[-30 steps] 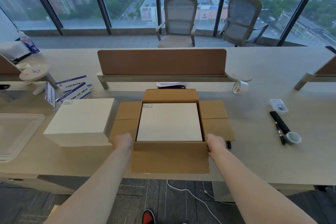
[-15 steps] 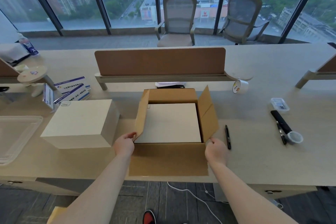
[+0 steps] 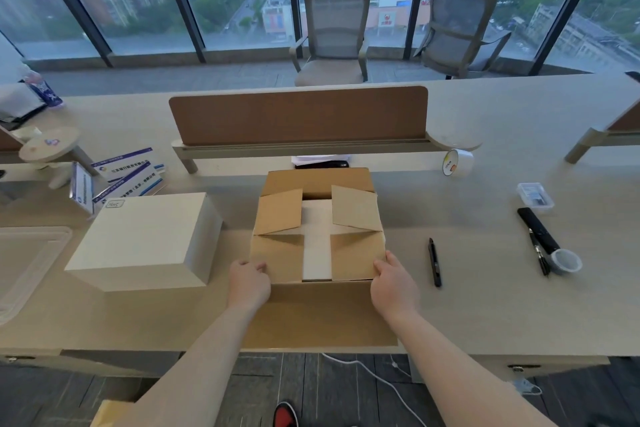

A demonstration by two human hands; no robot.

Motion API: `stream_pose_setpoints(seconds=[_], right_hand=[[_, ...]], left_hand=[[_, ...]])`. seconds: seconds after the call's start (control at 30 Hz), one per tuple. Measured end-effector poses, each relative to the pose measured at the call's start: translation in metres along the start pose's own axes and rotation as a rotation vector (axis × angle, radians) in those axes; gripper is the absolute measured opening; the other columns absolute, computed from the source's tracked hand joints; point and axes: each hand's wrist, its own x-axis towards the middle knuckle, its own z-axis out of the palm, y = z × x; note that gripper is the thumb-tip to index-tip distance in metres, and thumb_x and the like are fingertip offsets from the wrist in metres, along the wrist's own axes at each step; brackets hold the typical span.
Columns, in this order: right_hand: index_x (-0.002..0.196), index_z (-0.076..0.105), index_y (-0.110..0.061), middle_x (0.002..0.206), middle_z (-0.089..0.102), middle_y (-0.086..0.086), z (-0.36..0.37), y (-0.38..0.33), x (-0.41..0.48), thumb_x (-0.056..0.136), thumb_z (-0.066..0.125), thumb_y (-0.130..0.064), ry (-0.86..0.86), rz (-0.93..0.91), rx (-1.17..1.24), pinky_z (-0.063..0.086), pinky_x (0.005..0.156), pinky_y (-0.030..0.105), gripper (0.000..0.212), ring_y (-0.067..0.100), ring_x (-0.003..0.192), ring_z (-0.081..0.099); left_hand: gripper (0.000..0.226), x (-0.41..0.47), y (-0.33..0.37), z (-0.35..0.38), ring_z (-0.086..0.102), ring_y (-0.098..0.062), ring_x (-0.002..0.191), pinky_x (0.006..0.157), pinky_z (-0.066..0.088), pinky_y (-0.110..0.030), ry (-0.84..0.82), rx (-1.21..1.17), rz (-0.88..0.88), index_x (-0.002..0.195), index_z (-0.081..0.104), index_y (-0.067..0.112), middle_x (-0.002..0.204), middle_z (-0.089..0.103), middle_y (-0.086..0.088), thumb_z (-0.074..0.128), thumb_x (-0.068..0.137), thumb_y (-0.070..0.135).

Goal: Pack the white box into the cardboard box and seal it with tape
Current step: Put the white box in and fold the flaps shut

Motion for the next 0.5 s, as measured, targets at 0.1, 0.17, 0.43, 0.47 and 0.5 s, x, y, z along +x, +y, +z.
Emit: stream_pose_setpoints(seconds=[0.1,0.17,0.43,0.47,0.5], right_hand=[[0.136,0.057,-0.021,0.158,0.034,-0.004,0.002,0.004,0.005,0.100,0.036,-0.018,0.010,-0.018,0.005,0.048,0.100,0.040,0.042,0.023,0.133,0.048],[0.133,0.058,-0.020,0.151,0.041,-0.005,-0.002,0.004,0.009,0.099,0.039,-0.020,0.002,-0.022,0.015,0.051,0.091,0.037,0.039,0.022,0.119,0.056],[0.099,0.054,-0.009,0.086,0.064,0.010,-0.031,-0.003,0.017,0.096,0.043,-0.024,-0.215,0.318,0.108,0.060,0.069,0.041,0.019,0.029,0.076,0.066],[0.094,0.055,-0.008,0.084,0.063,0.012,-0.036,-0.004,0.018,0.096,0.044,-0.023,-0.270,0.347,0.167,0.061,0.070,0.041,0.018,0.030,0.073,0.066],[0.091,0.055,-0.006,0.080,0.062,0.012,-0.041,-0.005,0.018,0.094,0.046,-0.021,-0.298,0.378,0.255,0.061,0.069,0.040,0.017,0.029,0.068,0.063]], left_hand=[[0.040,0.003,-0.001,-0.002,0.046,-0.029,0.126,0.102,0.040,-0.037,-0.015,0.016,0.009,0.133,0.059,0.016,0.148,0.032,-0.009,0.039,0.098,0.010],[0.041,0.004,-0.001,-0.006,0.052,-0.029,0.114,0.097,0.045,-0.037,-0.031,0.037,-0.004,0.135,0.056,0.017,0.142,0.039,-0.012,0.041,0.097,0.010],[0.026,-0.008,-0.004,-0.031,0.062,-0.031,0.090,0.082,0.055,-0.040,-0.161,0.174,-0.163,0.107,0.051,0.006,0.092,0.057,-0.012,0.044,0.101,0.030],[0.031,-0.009,-0.002,-0.035,0.063,-0.035,0.094,0.078,0.055,-0.039,-0.191,0.162,-0.188,0.112,0.054,0.003,0.096,0.058,-0.015,0.045,0.100,0.029],[0.035,-0.007,-0.002,-0.039,0.063,-0.038,0.099,0.073,0.054,-0.037,-0.207,0.124,-0.204,0.116,0.056,-0.001,0.100,0.058,-0.018,0.046,0.099,0.027]])
